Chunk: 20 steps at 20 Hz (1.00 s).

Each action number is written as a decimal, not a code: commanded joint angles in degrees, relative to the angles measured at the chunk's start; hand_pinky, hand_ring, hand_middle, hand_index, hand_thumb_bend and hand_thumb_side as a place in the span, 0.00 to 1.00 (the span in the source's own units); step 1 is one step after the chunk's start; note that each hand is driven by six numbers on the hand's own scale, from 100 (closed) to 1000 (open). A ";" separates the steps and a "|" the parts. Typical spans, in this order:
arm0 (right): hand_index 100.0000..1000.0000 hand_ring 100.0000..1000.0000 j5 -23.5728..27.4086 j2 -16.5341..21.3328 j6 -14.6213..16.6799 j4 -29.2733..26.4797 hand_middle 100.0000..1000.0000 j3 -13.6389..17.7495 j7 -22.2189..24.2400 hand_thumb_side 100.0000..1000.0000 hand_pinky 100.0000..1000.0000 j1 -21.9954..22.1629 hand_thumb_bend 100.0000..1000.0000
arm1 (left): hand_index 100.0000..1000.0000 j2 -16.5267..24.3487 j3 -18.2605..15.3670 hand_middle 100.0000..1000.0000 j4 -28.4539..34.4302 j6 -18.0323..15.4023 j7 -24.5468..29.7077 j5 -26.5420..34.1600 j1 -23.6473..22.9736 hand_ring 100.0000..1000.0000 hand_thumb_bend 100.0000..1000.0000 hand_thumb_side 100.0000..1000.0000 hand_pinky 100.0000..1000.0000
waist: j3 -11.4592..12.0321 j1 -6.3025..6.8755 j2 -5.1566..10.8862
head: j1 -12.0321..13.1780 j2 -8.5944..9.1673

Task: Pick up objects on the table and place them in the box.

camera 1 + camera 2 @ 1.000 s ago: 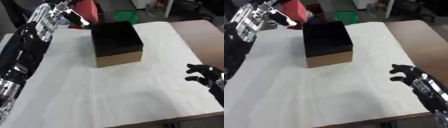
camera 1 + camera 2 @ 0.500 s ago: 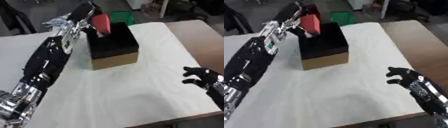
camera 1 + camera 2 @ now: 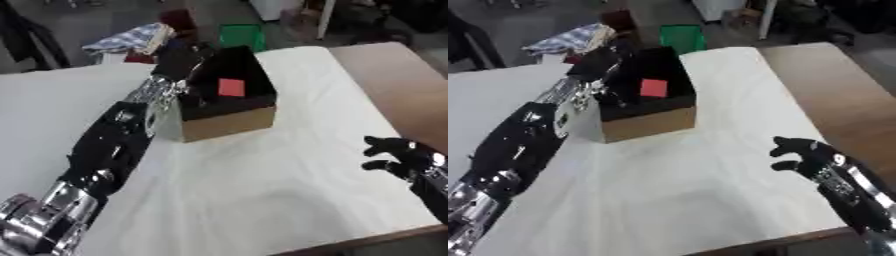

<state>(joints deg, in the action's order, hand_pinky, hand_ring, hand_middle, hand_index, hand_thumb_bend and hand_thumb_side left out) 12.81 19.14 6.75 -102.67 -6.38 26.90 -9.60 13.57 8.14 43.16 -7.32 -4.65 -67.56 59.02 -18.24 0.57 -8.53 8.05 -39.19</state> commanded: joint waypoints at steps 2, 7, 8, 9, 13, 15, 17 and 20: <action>0.81 1.00 0.30 0.65 0.15 -1.11 0.68 0.70 -0.21 0.74 0.75 -0.40 0.00 | 0.91 1.74 -1.59 0.84 3.96 -1.36 -2.01 2.17 0.66 0.78 0.76 0.00 0.75 | 0.73 -0.52 0.73 | -0.49 0.36; 0.81 1.00 0.17 0.67 0.28 -1.02 0.68 1.07 -0.56 0.74 0.75 0.02 0.00 | 0.88 4.16 -2.64 0.80 10.72 -2.92 -5.11 6.76 -0.15 0.77 0.75 0.00 0.71 | 2.08 -0.78 0.96 | -0.97 0.00; 0.81 1.00 0.13 0.72 0.32 -1.00 0.68 1.13 -0.61 0.74 0.75 0.11 0.00 | 0.86 4.97 -2.95 0.77 12.21 -3.28 -5.67 7.69 -0.36 0.75 0.75 0.00 0.70 | 2.42 -0.84 1.04 | -1.14 -0.10; 0.81 1.00 0.09 0.76 0.37 -0.98 0.68 1.21 -0.68 0.74 0.75 0.21 0.00 | 0.85 5.88 -3.21 0.75 13.75 -3.64 -6.31 8.65 -0.68 0.74 0.75 0.00 0.69 | 2.74 -0.87 1.12 | -1.34 -0.17; 0.81 1.00 -0.04 0.95 0.49 -0.88 0.68 1.71 -1.17 0.73 0.75 0.69 0.00 | 0.83 10.43 -3.84 0.72 20.02 -4.33 -8.77 12.51 -3.53 0.72 0.75 0.00 0.68 | 4.54 -0.85 1.46 | -2.24 -0.45; 0.81 1.00 -0.05 0.98 0.54 -0.92 0.68 1.86 -1.33 0.73 0.75 0.75 0.00 | 0.82 12.74 -3.65 0.71 23.17 -4.48 -9.36 14.45 -5.84 0.72 0.76 0.00 0.68 | 5.47 -0.91 1.52 | -2.61 -0.48; 0.81 1.00 -0.06 1.03 0.58 -0.94 0.68 2.06 -1.54 0.73 0.75 0.81 0.00 | 0.80 14.84 -3.57 0.68 26.39 -4.15 -9.55 16.43 -8.38 0.70 0.76 0.00 0.66 | 6.30 -1.01 1.51 | -2.89 -0.60; 0.81 1.00 -0.06 0.96 0.66 -1.02 0.68 2.32 -1.83 0.73 0.75 0.83 0.00 | 0.76 17.46 -3.82 0.62 31.27 -3.40 -9.91 19.43 -12.97 0.67 0.76 0.00 0.64 | 7.06 -1.21 1.41 | -3.11 -0.65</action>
<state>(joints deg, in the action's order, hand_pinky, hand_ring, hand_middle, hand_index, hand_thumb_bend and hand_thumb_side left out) 12.78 19.04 7.31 -102.67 -4.74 25.35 -8.49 28.39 4.99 71.56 -11.01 -14.22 -49.43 45.29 -11.13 -0.61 -7.90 5.16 -39.73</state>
